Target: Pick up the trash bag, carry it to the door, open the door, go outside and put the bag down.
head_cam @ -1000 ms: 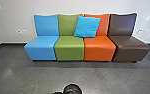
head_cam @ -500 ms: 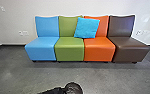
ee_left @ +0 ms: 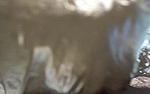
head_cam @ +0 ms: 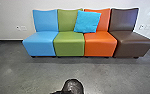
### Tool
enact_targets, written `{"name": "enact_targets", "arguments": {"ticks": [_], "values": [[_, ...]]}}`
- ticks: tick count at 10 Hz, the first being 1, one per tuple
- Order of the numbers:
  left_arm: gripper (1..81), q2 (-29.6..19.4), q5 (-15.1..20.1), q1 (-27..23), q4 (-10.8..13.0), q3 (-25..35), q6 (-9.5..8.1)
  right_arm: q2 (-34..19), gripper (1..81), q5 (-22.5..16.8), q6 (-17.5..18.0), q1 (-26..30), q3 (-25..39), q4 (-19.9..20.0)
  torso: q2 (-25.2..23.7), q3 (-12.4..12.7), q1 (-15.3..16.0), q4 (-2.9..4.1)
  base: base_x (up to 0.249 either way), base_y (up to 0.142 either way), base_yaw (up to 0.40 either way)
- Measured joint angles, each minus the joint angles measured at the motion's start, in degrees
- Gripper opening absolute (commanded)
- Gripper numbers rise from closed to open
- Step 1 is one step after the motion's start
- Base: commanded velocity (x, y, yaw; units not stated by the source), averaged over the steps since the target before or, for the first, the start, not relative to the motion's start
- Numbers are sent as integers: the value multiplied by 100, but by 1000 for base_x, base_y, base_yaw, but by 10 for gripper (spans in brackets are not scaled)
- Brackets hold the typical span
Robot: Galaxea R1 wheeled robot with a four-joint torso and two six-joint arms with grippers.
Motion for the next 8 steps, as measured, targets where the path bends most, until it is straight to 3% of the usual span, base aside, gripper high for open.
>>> {"name": "enact_targets", "arguments": {"ticks": [3,4,6,8], "values": [[811,-5,-210,21,-4,-13,4,41,811,4,0,17,32,-1,-70,-151,76,0,0,0,0],[811,-7,-529,122,-4,-20,6,57,811,-2,0,17,34,-1,-70,-151,74,0,0,0,0],[811,-35,-1537,395,-6,-55,22,61,811,0,0,-5,32,-1,-70,-153,76,0,0,0,0],[811,4,-1869,538,-6,-199,28,68,811,0,0,-16,34,-4,-70,-153,76,0,0,0,0]]}}
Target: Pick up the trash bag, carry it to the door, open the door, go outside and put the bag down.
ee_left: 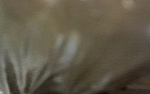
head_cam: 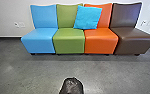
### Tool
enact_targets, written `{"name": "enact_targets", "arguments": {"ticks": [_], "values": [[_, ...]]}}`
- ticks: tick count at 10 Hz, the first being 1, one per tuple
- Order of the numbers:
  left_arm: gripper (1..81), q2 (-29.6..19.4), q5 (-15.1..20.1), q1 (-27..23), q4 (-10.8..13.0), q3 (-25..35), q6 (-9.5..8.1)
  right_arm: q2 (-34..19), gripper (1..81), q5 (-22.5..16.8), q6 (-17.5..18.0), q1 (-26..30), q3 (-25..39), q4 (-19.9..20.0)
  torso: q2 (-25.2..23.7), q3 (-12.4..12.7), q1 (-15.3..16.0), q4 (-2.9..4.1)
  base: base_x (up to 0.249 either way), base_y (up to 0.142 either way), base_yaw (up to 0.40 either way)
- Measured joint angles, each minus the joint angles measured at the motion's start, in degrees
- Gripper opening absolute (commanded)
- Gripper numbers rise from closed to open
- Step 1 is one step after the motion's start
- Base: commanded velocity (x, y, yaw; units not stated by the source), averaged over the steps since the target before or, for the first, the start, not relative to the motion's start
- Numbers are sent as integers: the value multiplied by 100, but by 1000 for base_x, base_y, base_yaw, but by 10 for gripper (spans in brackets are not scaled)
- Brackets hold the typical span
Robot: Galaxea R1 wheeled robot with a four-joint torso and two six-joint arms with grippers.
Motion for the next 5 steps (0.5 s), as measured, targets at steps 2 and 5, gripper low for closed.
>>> {"name": "enact_targets", "arguments": {"ticks": [2,5], "values": [[811,55,-190,50,-5,-166,28,72,811,2,0,2,0,0,0,0,0,0,0,0,0],[811,135,-636,155,-2,-430,46,122,811,9,0,0,20,0,0,0,0,0,0,0,0]]}}
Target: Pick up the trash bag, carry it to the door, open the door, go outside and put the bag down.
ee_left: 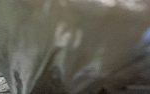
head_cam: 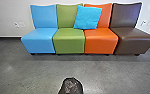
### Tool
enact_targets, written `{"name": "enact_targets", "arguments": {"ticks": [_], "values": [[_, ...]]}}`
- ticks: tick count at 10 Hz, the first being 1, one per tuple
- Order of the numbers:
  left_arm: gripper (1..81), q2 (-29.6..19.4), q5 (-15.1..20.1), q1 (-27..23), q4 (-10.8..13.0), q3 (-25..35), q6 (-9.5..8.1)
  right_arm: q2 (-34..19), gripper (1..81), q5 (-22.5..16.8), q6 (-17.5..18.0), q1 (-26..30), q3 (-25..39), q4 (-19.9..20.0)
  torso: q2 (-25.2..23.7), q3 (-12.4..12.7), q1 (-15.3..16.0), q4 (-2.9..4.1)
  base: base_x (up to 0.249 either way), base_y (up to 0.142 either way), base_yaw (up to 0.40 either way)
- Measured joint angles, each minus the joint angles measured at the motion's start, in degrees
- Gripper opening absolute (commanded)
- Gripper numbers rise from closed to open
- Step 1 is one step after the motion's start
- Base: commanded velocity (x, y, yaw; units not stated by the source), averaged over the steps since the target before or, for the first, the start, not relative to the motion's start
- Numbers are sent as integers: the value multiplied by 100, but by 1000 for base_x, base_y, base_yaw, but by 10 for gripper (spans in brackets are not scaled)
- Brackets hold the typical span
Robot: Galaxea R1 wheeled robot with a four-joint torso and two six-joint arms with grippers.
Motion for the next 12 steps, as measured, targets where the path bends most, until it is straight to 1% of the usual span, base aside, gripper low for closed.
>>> {"name": "enact_targets", "arguments": {"ticks": [1,2,3,6,9,10,11,12], "values": [[811,-1,-17,-6,5,-49,0,0,811,-2,0,0,0,0,0,0,0,0,0,0,0],[10,-11,-63,-13,22,-57,61,0,811,-2,0,-2,10,0,0,0,0,0,0,0,0],[10,-17,-41,-46,20,-57,30,0,811,-2,0,-2,22,0,0,0,0,0,0,0,0],[10,-11,-39,-41,17,-60,32,0,811,5,0,-11,24,0,0,0,0,0,0,0,0],[10,33,-183,24,6,-96,-2,11,811,2,0,-33,30,0,9,0,-6,0,0,0,0],[10,33,-174,37,6,-96,-2,55,811,-2,0,-37,30,0,81,0,-52,0,0,0,0],[10,29,-39,48,9,-94,-2,102,811,9,0,-44,30,2,236,0,-153,0,0,0,0],[10,-12,173,52,16,-52,0,124,811,15,0,-78,30,0,433,0,-273,0,0,0,0]]}}
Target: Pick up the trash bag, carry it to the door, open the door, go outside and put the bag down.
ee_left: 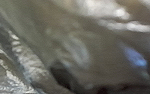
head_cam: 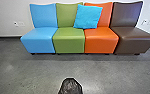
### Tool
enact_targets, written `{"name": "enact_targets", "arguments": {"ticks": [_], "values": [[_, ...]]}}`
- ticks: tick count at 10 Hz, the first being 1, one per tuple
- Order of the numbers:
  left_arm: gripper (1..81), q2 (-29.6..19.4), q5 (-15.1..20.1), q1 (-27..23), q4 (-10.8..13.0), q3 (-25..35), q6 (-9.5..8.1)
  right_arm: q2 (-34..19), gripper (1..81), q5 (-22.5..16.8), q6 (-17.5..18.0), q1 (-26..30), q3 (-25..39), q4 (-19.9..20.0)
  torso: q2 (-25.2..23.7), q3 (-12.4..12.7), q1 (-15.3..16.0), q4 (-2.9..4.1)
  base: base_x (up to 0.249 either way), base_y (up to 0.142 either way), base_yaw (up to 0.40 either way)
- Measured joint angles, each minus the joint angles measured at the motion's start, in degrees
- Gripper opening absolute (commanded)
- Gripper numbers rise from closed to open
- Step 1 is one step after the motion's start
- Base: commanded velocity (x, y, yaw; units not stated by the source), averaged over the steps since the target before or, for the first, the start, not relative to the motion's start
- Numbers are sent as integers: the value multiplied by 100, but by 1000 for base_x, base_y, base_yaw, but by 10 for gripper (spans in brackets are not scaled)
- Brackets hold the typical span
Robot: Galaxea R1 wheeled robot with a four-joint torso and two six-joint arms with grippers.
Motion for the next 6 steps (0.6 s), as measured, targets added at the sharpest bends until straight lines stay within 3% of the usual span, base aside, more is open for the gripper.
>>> {"name": "enact_targets", "arguments": {"ticks": [3,6], "values": [[10,-402,402,80,6,706,4,195,811,68,-2,-193,-163,-9,592,70,-360,0,0,0,0],[10,-1019,599,59,4,2103,-7,471,811,129,-11,-433,-444,-6,1141,590,-708,0,0,0,0]]}}
